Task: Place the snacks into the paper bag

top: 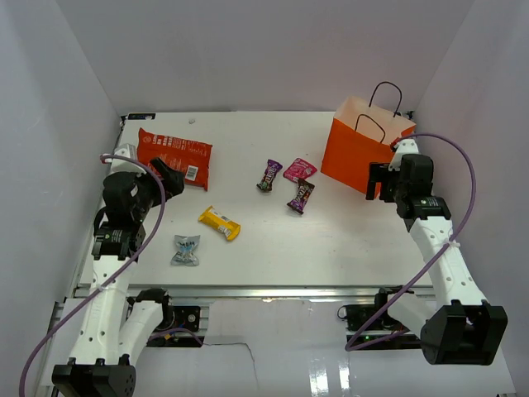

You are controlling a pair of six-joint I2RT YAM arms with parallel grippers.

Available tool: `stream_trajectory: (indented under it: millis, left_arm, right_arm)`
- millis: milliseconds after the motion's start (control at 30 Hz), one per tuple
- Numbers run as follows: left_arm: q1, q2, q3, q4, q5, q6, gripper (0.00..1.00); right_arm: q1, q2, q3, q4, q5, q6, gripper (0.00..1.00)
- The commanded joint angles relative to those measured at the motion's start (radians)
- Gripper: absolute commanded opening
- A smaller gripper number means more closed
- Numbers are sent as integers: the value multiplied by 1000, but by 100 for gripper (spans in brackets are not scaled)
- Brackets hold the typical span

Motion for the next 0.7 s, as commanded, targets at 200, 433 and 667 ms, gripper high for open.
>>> stream_trajectory:
  millis: [200,433,667]
  left_arm:
    - [-1,-9,-35,-62,72,-14,98]
    - [-1,15,-53,-52,111,-41,98]
    - [-1,33,-68,-60,140,-116,98]
  right_arm:
    - [4,-14,79,-112,-733,-451,90]
    - [183,129,119,-272,-727,-498,90]
    - [280,365,179,-59,-392,108,84]
